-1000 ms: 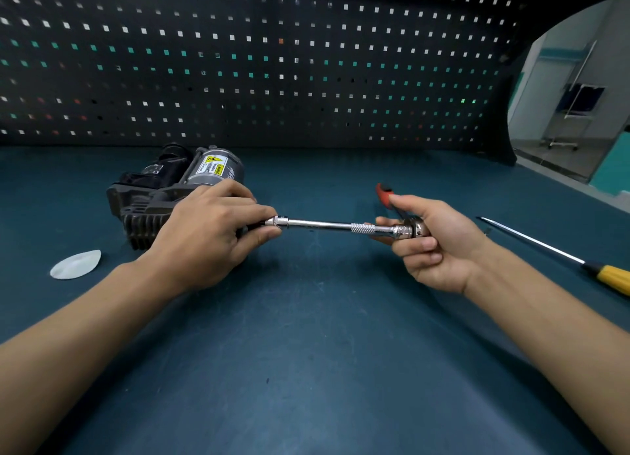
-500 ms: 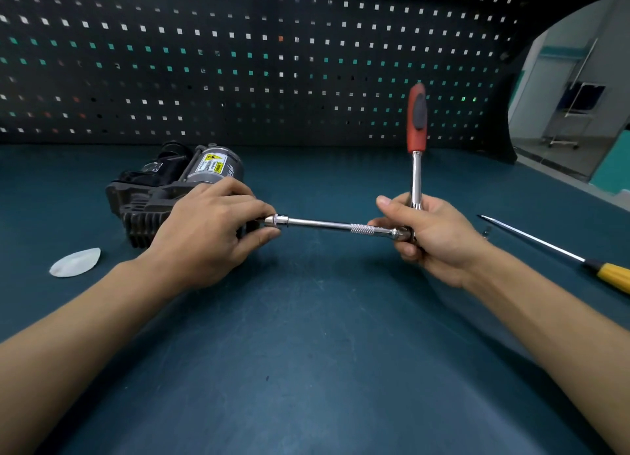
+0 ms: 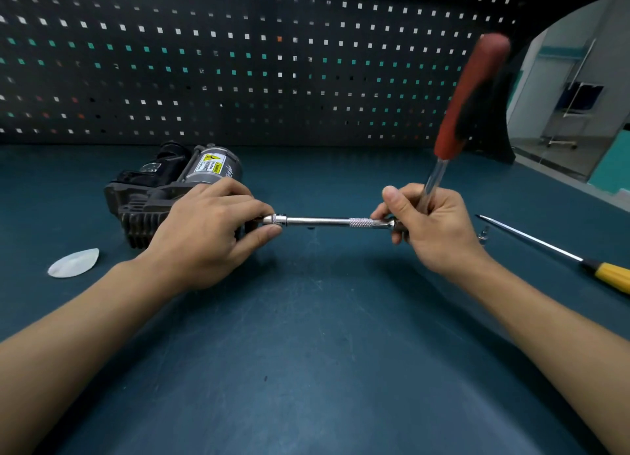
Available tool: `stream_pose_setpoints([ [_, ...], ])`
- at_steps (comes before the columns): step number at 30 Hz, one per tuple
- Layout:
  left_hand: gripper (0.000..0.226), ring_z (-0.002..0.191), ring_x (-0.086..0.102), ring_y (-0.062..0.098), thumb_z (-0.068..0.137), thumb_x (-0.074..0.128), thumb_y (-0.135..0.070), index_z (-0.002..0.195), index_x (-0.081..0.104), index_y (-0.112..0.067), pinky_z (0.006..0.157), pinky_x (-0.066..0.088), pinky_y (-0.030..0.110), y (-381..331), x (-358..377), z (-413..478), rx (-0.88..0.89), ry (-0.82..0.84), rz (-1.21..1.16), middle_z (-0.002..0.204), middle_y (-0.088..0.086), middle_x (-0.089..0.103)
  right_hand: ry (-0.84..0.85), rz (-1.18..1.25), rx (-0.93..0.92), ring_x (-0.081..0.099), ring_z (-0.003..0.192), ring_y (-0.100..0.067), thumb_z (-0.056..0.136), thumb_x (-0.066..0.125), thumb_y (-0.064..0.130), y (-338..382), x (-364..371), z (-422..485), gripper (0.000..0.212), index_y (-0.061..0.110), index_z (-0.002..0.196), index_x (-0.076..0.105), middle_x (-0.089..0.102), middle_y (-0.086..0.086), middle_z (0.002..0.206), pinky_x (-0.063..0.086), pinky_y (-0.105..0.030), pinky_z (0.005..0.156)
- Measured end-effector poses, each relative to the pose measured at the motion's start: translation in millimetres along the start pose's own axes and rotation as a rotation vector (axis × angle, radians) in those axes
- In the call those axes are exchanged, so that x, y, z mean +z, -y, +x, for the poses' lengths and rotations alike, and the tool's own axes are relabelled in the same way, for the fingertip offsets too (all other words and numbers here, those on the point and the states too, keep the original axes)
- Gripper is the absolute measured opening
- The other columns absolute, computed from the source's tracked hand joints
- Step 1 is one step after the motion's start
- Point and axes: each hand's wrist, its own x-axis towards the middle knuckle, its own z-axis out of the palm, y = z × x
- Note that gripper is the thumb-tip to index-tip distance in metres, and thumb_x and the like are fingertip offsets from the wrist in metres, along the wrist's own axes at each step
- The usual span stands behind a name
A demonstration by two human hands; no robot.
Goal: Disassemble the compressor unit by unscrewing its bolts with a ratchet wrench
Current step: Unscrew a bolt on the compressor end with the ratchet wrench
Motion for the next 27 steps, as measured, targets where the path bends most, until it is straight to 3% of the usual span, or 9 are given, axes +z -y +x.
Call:
stream_pose_setpoints([
  [7, 0.04, 0.097, 0.055, 0.014, 0.092, 0.043, -0.054, 0.097, 0.071, -0.027, 0.076, 0.045, 0.037, -1, -2, 0, -0.007, 0.0, -0.024, 0.079, -0.017, 0.063, -0.018, -0.052, -0.083, 0.057, 0.053, -0.018, 0.099, 0.052, 0.042, -8, 1, 1, 0.042, 0.023, 0.069, 0.073, 0.07, -0.016, 0.075, 0.042, -0.017, 0.053],
  [11, 0.04, 0.095, 0.054, 0.014, 0.093, 0.043, -0.054, 0.096, 0.073, -0.027, 0.072, 0.045, 0.036, -1, -3, 1, -0.001, 0.004, -0.032, 0.076, -0.015, 0.062, 0.001, -0.086, -0.028, 0.055, 0.047, -0.016, 0.101, 0.049, 0.045, -8, -1, 1, 0.052, 0.012, 0.07, 0.073, 0.065, -0.026, 0.068, 0.037, -0.014, 0.047],
  [14, 0.041, 0.094, 0.054, 0.014, 0.093, 0.042, -0.054, 0.096, 0.073, -0.027, 0.072, 0.046, 0.037, -1, -4, 1, 0.005, 0.012, -0.036, 0.075, -0.014, 0.063, 0.007, -0.055, 0.032, 0.052, 0.041, -0.014, 0.101, 0.047, 0.046, -2, 0, 1, 0.056, 0.008, 0.067, 0.07, 0.071, -0.013, 0.069, 0.037, -0.015, 0.043],
  [18, 0.04, 0.094, 0.054, 0.014, 0.093, 0.043, -0.054, 0.096, 0.073, -0.027, 0.072, 0.047, 0.038, -1, -4, 1, 0.014, 0.013, -0.041, 0.074, -0.014, 0.062, -0.029, 0.072, 0.206, 0.048, 0.038, -0.014, 0.103, 0.047, 0.047, 6, 5, 0, 0.055, 0.017, 0.061, 0.066, 0.075, -0.01, 0.073, 0.034, -0.016, 0.037],
  [22, 0.04, 0.094, 0.054, 0.014, 0.092, 0.044, -0.054, 0.097, 0.073, -0.028, 0.072, 0.047, 0.038, -1, -4, 1, 0.02, 0.008, -0.047, 0.074, -0.014, 0.062, -0.081, 0.161, 0.467, 0.043, 0.036, -0.011, 0.099, 0.05, 0.056, 9, 6, 0, 0.049, 0.014, 0.077, 0.062, 0.075, -0.011, 0.076, 0.025, -0.015, 0.033],
  [27, 0.038, 0.094, 0.054, 0.014, 0.092, 0.045, -0.054, 0.098, 0.073, -0.028, 0.071, 0.048, 0.039, 0, -3, 1, 0.027, 0.003, -0.055, 0.074, -0.014, 0.061, -0.023, 0.302, 0.683, 0.033, 0.032, -0.007, 0.097, 0.053, 0.054, 10, 0, 3, 0.044, 0.012, 0.087, 0.06, 0.076, -0.01, 0.082, 0.019, -0.014, 0.031],
])
